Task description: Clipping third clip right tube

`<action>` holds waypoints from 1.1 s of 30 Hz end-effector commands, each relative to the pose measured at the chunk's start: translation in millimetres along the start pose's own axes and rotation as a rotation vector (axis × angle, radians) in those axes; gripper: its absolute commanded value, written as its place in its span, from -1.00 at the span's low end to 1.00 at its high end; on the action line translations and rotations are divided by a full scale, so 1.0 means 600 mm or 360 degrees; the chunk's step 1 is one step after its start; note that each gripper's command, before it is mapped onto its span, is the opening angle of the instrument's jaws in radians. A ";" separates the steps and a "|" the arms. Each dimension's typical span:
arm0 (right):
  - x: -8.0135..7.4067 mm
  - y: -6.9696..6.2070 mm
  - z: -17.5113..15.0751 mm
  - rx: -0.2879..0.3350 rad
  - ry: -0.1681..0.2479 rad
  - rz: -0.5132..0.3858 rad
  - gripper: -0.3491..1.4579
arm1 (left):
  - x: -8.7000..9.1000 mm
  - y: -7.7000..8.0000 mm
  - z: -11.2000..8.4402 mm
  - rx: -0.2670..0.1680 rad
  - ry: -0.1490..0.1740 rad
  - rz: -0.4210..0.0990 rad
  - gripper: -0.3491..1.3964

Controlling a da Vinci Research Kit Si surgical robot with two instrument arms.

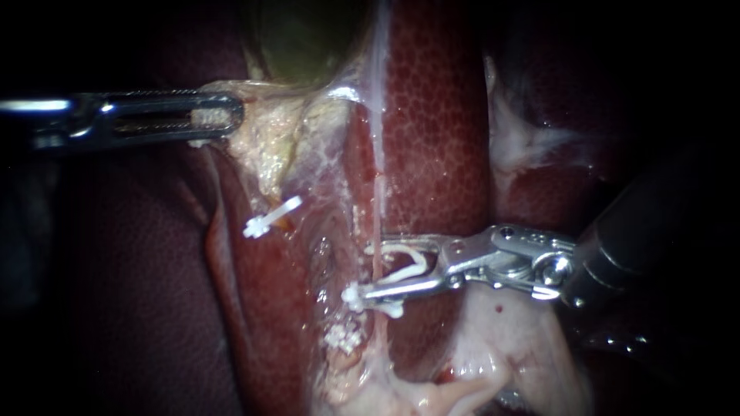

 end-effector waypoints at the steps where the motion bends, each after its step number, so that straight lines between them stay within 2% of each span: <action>1: 0.0002 0.0000 0.0001 0.0000 0.0002 0.0019 -0.01 | 0.0000 0.0000 0.0001 0.0000 0.0000 0.0000 -1.00; 14: 0.0012 0.0009 0.0033 0.0051 0.0079 0.0152 -0.04 | 0.0002 -0.0002 0.0004 -0.0002 -0.0002 0.0001 -1.00; 24: 0.0015 0.0014 0.0048 0.0070 0.0087 0.0179 -0.06 | 0.0002 -0.0003 0.0005 -0.0003 -0.0002 0.0000 -1.00; 33: 0.0015 0.0014 0.0052 0.0121 0.0077 0.0191 -0.20 | 0.0002 -0.0004 0.0004 -0.0004 -0.0002 0.0000 -1.00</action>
